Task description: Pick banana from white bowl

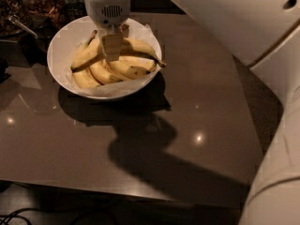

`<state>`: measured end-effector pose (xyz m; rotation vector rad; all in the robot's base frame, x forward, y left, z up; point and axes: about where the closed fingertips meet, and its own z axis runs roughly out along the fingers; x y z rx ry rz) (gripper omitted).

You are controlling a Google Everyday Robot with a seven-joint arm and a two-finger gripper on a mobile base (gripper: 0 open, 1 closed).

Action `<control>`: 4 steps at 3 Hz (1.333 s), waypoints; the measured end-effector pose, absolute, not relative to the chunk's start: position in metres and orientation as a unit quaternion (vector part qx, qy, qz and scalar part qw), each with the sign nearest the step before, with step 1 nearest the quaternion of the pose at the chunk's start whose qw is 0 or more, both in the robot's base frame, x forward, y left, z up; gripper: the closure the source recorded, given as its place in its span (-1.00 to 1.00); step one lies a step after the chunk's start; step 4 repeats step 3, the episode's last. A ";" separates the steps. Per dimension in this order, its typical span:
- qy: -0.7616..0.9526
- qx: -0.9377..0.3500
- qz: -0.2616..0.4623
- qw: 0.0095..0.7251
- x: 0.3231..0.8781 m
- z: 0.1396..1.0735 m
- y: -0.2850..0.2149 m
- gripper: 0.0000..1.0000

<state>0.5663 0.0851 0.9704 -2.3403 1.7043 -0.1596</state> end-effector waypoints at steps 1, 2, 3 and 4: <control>0.589 -0.797 -0.034 0.128 0.544 0.979 0.073 1.00; 0.605 -0.786 -0.007 0.127 0.487 0.989 0.054 1.00; 0.603 -0.785 -0.008 0.140 0.492 0.992 0.060 1.00; 0.603 -0.785 -0.008 0.140 0.492 0.992 0.060 1.00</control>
Offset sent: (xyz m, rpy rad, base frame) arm -0.0985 -0.0535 0.0165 0.0350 0.1311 -0.0501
